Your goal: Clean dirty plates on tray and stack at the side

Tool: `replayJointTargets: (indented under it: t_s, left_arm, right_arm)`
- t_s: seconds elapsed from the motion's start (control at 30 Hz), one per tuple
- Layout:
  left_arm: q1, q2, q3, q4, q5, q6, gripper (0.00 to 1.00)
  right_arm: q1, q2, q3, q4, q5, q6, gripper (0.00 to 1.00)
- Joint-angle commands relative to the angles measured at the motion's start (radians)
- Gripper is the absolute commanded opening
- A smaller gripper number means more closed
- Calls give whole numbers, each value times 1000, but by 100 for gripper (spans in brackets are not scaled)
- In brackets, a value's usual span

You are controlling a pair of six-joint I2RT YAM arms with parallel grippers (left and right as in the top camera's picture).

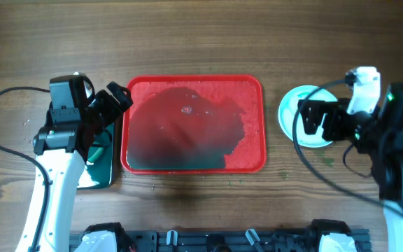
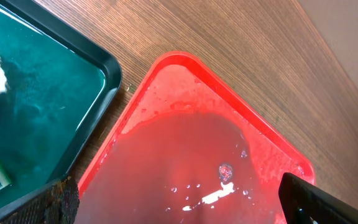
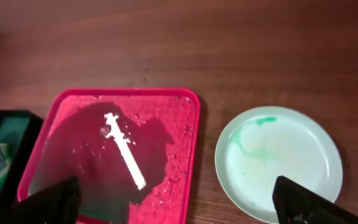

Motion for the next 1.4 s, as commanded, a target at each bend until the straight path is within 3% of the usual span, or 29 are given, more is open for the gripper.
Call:
replayJointTargets:
  t_s: [0.0, 0.1, 0.33, 0.43, 0.63, 0.83, 1.0, 1.13, 1.37]
  left_arm:
    - [-4, -3, 10, 0, 16, 17, 100]
    - [-4, -3, 10, 0, 16, 17, 100]
    - [-4, -3, 10, 0, 16, 17, 100]
    - [-4, -3, 10, 0, 16, 17, 100]
    - [-4, -3, 10, 0, 16, 17, 100]
    - [-4, -3, 10, 0, 16, 17, 100]
    - [-4, -3, 10, 0, 16, 17, 100]
    - [-4, -3, 10, 0, 16, 17, 100]
    - [-4, -3, 10, 0, 16, 17, 100]
  right_arm:
    - [3, -62, 23, -4, -19, 161, 100]
    - [3, -65, 23, -48, -18, 413, 100]
    - [42, -85, 23, -50, 334, 385, 100]
    - [42, -151, -14, 12, 377, 262, 100]
    - [47, -472, -433, 413, 371, 212, 100]
    - [98, -840, -946, 828, 268, 36, 100]
    - [98, -930, -1153, 1064, 214, 36, 100]
    - [98, -930, -1157, 1024, 223, 12, 100]
    - [98, -885, -1157, 962, 206, 93, 100]
